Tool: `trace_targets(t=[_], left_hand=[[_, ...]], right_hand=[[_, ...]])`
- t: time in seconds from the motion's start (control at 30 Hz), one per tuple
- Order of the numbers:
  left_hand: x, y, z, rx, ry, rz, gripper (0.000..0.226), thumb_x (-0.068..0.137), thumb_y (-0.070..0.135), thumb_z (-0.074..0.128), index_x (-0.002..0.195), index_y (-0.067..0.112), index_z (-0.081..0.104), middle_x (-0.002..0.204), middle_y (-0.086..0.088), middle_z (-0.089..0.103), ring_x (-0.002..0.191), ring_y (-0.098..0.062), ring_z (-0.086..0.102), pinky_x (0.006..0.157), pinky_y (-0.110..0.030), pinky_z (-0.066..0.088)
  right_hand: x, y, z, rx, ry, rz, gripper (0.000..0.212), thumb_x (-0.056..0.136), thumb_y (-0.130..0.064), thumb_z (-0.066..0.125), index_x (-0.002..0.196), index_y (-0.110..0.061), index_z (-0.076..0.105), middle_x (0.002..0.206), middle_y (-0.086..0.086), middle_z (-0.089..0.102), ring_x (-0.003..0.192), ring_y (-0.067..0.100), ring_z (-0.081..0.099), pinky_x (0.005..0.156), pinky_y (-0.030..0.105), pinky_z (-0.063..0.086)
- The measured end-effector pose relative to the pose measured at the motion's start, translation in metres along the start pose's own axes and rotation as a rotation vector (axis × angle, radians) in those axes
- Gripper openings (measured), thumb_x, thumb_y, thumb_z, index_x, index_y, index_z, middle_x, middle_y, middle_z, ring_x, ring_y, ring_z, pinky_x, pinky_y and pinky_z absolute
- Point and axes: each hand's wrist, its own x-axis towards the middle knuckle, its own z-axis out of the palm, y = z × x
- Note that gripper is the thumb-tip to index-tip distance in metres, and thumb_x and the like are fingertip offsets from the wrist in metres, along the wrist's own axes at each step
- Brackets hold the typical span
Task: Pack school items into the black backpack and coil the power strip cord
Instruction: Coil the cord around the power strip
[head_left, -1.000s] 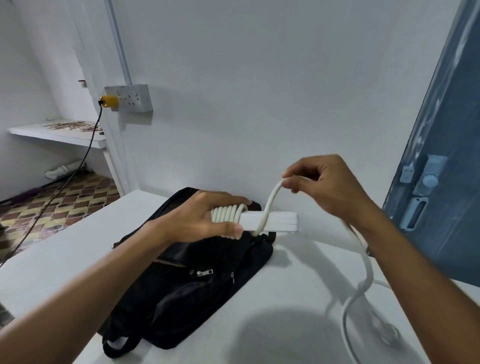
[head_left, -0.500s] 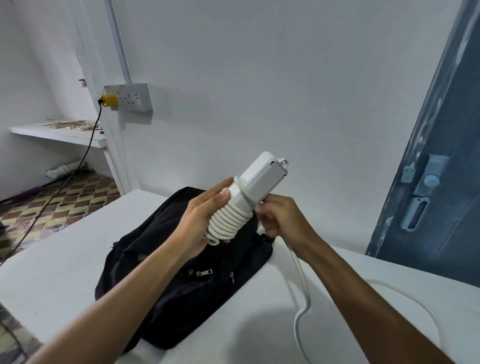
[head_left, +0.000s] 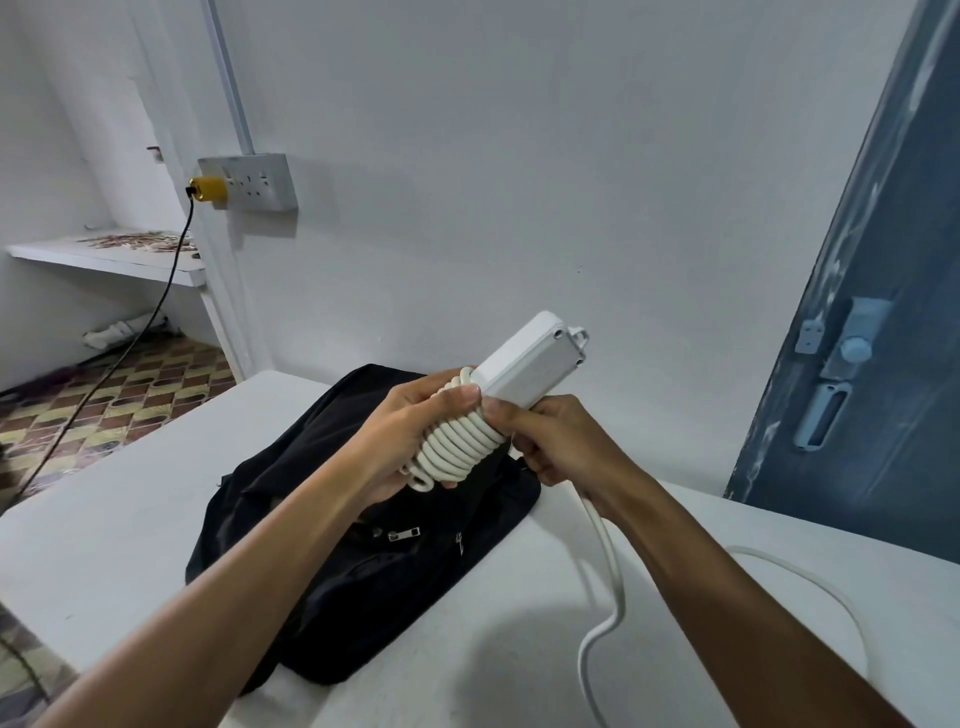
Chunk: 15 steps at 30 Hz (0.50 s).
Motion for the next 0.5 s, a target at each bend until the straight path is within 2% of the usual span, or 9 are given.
trace_targets(t=[0.1,0.17,0.23,0.3,0.33,0.4,0.43,0.5], left_hand=[[0.000,-0.006,0.005,-0.004,0.109,0.003,0.037,0.083,0.032,0.066,0.100,0.000,0.062,0.073,-0.021,0.060,0.046,-0.026,0.058,0.036,-0.026,0.047],[0.001,-0.011,0.006,-0.050,0.170,-0.002,0.041,0.081,0.036,0.068,0.099,0.001,0.062,0.071,-0.019,0.061,0.047,-0.027,0.058,0.038,-0.028,0.049],[0.002,-0.010,0.006,-0.055,0.211,-0.015,0.044,0.078,0.037,0.070,0.100,0.001,0.063,0.071,-0.018,0.062,0.049,-0.027,0.058,0.041,-0.030,0.050],[0.005,-0.009,0.005,0.013,0.267,-0.002,0.039,0.078,0.031,0.076,0.100,0.001,0.065,0.072,-0.016,0.063,0.051,-0.024,0.060,0.040,-0.027,0.048],[0.008,-0.009,0.003,0.073,0.312,0.019,0.038,0.075,0.029,0.078,0.100,0.003,0.067,0.075,-0.014,0.065,0.055,-0.021,0.063,0.043,-0.026,0.049],[0.016,-0.012,-0.008,0.269,0.411,0.096,0.040,0.066,0.034,0.083,0.098,0.012,0.071,0.085,-0.008,0.070,0.071,-0.016,0.067,0.059,-0.026,0.054],[0.020,-0.015,-0.016,0.419,0.462,0.147,0.039,0.065,0.037,0.085,0.096,0.018,0.071,0.087,-0.002,0.071,0.077,-0.012,0.066,0.066,-0.023,0.054],[0.027,-0.021,-0.031,0.750,0.553,0.231,0.038,0.064,0.044,0.085,0.094,0.026,0.069,0.083,0.010,0.069,0.078,-0.002,0.063,0.071,-0.018,0.049]], right_hand=[[0.000,0.001,0.004,-0.003,0.018,-0.031,0.030,0.084,-0.039,0.067,0.061,-0.024,0.056,0.049,-0.010,0.046,0.039,0.001,0.039,0.039,0.013,0.028],[-0.001,0.002,0.011,0.053,0.082,-0.073,0.033,0.086,-0.033,0.066,0.057,-0.026,0.054,0.041,-0.017,0.048,0.036,-0.003,0.045,0.038,0.006,0.029],[-0.001,0.005,0.018,0.114,0.140,-0.071,0.032,0.085,-0.036,0.068,0.055,-0.028,0.056,0.043,-0.016,0.047,0.036,-0.001,0.043,0.038,0.009,0.029],[0.001,0.011,0.020,0.167,0.147,0.018,0.024,0.083,-0.039,0.069,0.066,-0.023,0.065,0.052,-0.007,0.045,0.040,0.006,0.035,0.037,0.017,0.027],[0.001,0.013,0.020,0.203,0.133,0.082,0.020,0.085,-0.035,0.069,0.076,-0.018,0.067,0.057,-0.003,0.044,0.041,0.007,0.034,0.037,0.019,0.028],[0.001,0.019,0.016,0.224,0.083,0.182,0.011,0.090,-0.017,0.062,0.091,-0.006,0.066,0.063,0.002,0.046,0.041,0.008,0.034,0.036,0.020,0.031],[0.000,0.021,0.015,0.166,0.052,0.199,0.009,0.092,-0.009,0.057,0.093,-0.004,0.064,0.063,0.004,0.047,0.039,0.007,0.035,0.037,0.020,0.033],[-0.005,0.023,0.014,-0.029,0.003,0.189,0.012,0.093,-0.004,0.051,0.093,-0.007,0.063,0.063,0.004,0.050,0.038,0.005,0.041,0.040,0.021,0.039]])
